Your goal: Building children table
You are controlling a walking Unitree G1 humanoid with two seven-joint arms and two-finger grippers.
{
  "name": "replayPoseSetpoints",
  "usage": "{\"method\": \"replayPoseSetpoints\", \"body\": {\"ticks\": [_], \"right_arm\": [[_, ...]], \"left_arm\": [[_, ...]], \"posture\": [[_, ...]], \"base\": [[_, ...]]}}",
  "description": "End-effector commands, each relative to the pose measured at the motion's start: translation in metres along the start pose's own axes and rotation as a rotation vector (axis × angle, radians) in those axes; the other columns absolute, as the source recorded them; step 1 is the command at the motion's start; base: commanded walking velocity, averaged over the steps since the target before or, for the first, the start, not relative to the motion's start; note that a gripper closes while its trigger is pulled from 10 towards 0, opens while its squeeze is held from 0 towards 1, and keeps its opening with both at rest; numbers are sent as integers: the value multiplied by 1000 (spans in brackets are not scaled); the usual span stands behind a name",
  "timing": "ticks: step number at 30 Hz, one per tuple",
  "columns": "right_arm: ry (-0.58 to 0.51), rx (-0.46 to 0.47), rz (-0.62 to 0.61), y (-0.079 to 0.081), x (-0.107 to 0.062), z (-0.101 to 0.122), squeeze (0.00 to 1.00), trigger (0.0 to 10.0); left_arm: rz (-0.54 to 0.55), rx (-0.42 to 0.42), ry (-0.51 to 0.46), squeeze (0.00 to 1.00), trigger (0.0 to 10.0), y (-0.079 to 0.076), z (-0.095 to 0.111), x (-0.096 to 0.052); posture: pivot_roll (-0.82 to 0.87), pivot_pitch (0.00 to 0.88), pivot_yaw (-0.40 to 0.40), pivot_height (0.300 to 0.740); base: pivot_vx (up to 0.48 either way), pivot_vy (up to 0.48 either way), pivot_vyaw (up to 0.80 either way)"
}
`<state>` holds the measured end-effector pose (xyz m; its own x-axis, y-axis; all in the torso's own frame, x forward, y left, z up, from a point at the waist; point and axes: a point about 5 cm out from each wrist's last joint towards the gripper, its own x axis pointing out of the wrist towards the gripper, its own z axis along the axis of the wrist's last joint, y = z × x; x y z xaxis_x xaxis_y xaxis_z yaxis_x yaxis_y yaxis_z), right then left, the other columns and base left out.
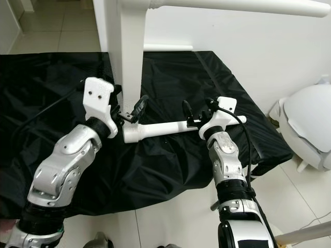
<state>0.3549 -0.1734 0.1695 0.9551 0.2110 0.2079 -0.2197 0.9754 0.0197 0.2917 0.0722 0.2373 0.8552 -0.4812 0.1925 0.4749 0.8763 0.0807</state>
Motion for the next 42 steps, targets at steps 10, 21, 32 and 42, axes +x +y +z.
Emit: {"method": "replayPoseSetpoints", "body": {"ticks": [10,21,32,42], "right_arm": [[4,-3,-23,-3,-1,0,0,10000],[10,1,-20,0,-2,-2,0,10000],[35,-8,3,5,-4,-7,0,10000],[52,-10,12,8,-7,-12,0,10000]], "left_arm": [[78,2,58,0,10000,-7,1,22],[203,63,108,0,10000,-18,6,37],[322,151,169,0,10000,-20,4,41],[522,187,241,0,10000,-13,0,43]], "posture": [[57,93,-50,740],[52,104,-49,740],[56,109,-46,740],[58,115,-42,740]], "base": [[0,0,0],[0,0,0],[0,0,0],[0,0,0]]}}
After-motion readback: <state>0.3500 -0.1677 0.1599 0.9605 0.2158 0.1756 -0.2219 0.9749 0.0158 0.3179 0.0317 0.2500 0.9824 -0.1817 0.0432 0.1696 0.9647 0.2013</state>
